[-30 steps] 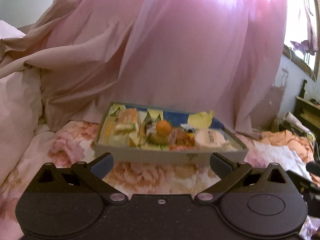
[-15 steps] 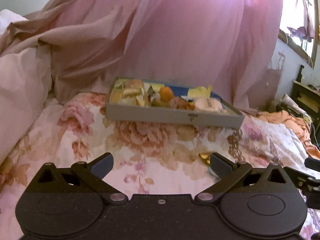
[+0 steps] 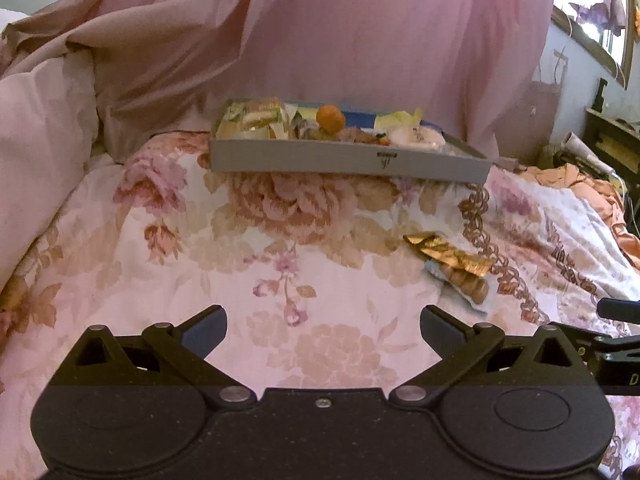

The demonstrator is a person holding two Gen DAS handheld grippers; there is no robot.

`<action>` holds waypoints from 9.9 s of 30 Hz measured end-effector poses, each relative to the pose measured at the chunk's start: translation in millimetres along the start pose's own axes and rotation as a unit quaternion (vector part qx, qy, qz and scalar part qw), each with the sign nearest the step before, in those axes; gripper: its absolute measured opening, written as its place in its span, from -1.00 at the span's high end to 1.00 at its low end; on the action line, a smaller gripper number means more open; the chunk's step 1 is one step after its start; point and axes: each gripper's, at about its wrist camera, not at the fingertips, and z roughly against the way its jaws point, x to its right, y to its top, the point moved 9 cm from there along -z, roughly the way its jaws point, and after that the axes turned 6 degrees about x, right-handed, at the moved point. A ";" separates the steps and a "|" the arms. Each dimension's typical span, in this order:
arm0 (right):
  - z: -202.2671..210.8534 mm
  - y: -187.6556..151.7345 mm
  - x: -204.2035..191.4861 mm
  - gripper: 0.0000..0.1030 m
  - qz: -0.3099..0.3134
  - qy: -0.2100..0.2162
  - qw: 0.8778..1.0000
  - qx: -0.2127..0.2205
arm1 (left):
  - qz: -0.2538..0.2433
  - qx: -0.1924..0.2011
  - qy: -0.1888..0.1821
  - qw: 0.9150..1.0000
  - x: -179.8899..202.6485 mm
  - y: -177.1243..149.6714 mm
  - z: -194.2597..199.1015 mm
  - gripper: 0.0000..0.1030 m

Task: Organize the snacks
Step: 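Pull both tools back from the tray toward the gold sausage pack, then grasp the gold wrapper flap with the left tool and pull it off the sausages, then grasp the sausage tray with the right tool while the left tool holds the gold wrapper, then carry the gold wrapper and sausage tray with both tools over the grey tray, then open both tools to drop the wrapper and sausages into the tray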

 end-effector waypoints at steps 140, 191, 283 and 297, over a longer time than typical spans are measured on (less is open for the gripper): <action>-80.1 -35.8 -62.1 -0.41 0.068 0.092 0.991 -0.074 | 0.021 -0.147 -0.070 0.986 -5.1 -23.3 -86.0 0.29; -78.6 -29.8 -73.2 -0.15 0.160 0.048 0.986 0.005 | -0.011 -0.062 -0.098 0.993 6.5 -16.6 -65.1 0.69; -232.3 177.3 -80.3 -0.17 0.120 0.025 0.983 0.136 | 0.023 0.069 -0.046 0.996 -16.6 214.6 -196.1 0.68; -225.7 179.1 -69.1 -0.62 0.093 0.016 0.986 0.140 | 0.040 0.079 -0.016 0.996 -25.7 211.7 -193.2 -0.42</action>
